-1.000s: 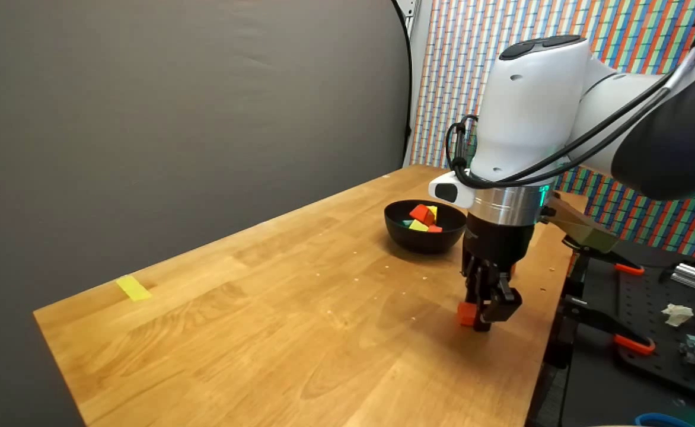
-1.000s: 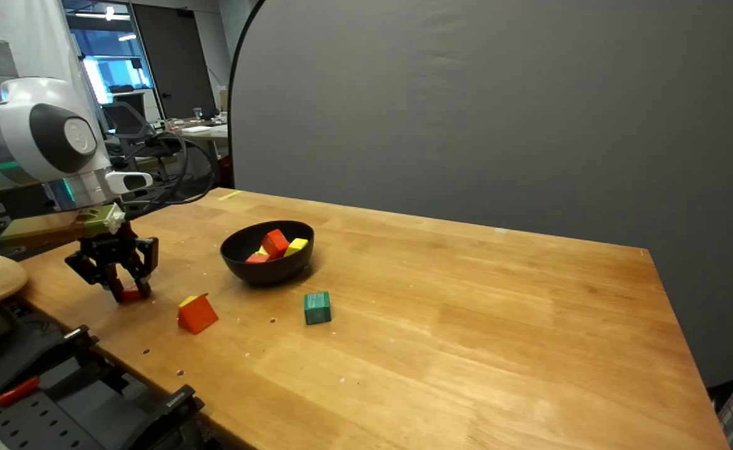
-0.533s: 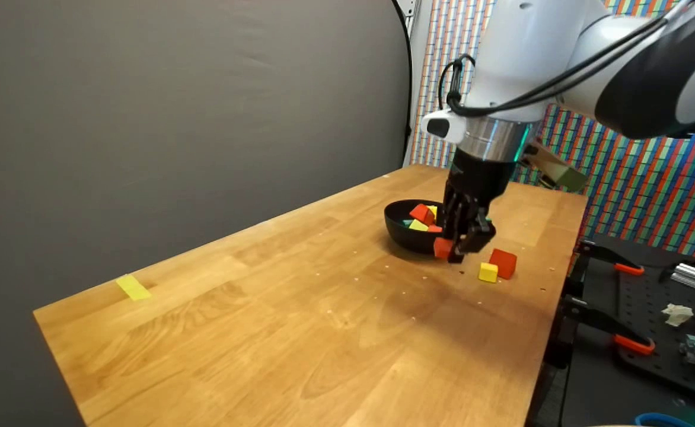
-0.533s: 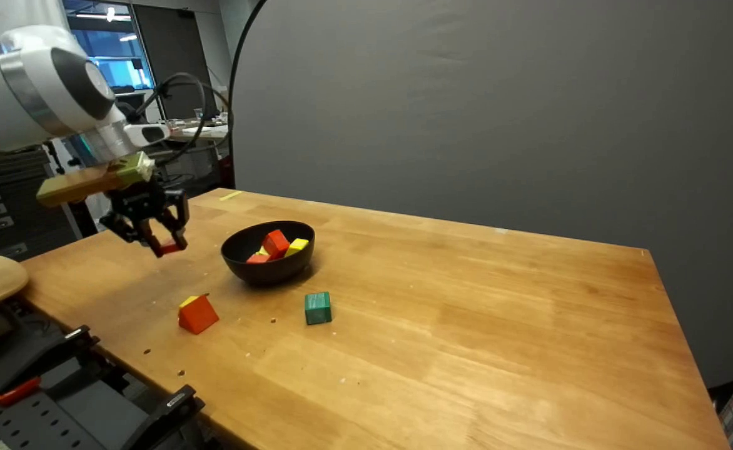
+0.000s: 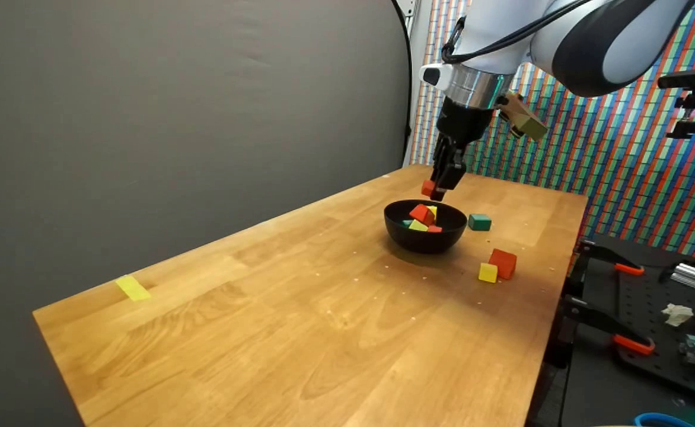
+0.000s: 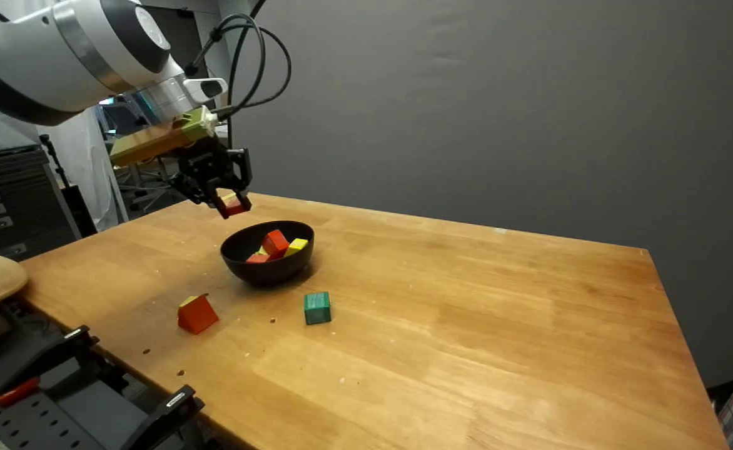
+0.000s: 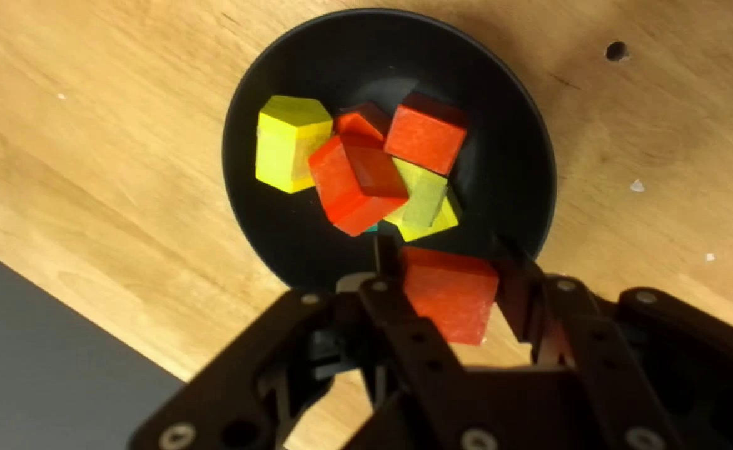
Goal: Put all the blocks in the bowl
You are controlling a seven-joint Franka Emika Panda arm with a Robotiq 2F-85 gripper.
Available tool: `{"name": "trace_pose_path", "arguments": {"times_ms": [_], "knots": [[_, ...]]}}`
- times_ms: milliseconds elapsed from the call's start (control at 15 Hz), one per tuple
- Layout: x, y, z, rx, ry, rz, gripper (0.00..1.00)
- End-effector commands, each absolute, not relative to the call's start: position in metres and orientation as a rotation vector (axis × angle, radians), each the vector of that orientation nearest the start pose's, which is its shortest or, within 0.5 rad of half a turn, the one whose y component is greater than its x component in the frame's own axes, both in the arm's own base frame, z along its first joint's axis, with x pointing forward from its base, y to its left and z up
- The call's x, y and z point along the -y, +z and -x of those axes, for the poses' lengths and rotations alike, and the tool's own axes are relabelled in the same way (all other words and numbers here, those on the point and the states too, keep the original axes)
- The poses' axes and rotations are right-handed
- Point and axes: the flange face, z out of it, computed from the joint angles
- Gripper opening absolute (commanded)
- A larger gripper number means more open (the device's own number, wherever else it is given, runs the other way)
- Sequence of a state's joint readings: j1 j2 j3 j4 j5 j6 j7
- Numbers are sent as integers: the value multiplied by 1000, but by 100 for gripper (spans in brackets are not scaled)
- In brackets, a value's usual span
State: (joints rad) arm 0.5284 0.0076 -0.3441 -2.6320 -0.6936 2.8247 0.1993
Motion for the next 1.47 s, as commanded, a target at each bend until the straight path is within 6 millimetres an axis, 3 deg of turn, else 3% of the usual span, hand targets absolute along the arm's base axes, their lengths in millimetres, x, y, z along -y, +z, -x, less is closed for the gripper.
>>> {"name": "trace_pose_path", "arguments": {"times_ms": [0, 133, 333, 667, 733, 933, 1067, 1400], "knots": [[-103, 245, -437, 1021, -357, 3164, 67], [-97, 243, -432, 989, -336, 3162, 76], [-88, 250, -412, 945, -271, 3178, 99], [-64, 268, -359, 737, -112, 3274, 100], [-72, 273, -384, 690, -69, 3257, 100], [-67, 273, -382, 582, -66, 3211, 99], [-61, 255, -389, 548, -85, 3167, 100], [-59, 212, -384, 396, 7, 3058, 100]]}}
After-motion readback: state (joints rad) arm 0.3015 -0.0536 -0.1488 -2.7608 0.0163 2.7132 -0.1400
